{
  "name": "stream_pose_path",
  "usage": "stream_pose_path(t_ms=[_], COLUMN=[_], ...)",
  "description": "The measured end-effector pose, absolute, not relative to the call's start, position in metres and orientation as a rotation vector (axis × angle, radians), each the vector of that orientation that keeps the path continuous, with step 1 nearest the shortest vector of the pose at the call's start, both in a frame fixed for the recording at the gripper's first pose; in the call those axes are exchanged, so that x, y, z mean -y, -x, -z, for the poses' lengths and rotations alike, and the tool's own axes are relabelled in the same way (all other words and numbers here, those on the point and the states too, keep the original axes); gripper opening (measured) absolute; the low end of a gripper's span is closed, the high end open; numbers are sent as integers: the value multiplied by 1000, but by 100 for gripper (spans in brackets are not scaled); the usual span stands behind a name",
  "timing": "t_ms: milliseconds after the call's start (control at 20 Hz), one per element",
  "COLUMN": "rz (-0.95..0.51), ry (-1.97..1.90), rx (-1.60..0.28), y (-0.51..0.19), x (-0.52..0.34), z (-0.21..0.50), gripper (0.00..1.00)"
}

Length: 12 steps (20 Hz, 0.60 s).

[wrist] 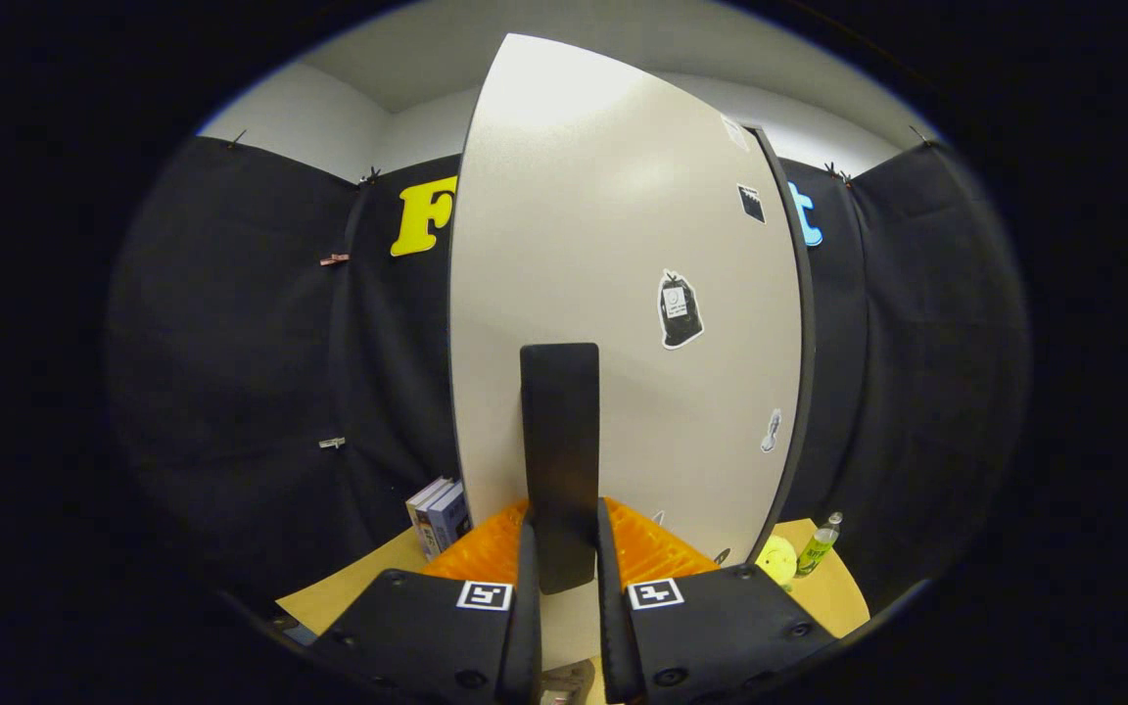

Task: Open the shoe cabinet door, grab the shoes and put them into the shoe cabinet, then close the shoe cabinet door.

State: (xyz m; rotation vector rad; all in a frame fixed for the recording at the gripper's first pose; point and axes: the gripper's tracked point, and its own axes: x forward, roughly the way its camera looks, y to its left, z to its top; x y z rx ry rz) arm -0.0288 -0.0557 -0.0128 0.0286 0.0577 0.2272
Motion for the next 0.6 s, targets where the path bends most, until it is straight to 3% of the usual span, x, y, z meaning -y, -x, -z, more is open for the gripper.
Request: stream_pose_path(t_ms=[600], rz=[-194], ry=[-45], rx=[-86], y=[82], x=[160], z=[15], gripper=[27])
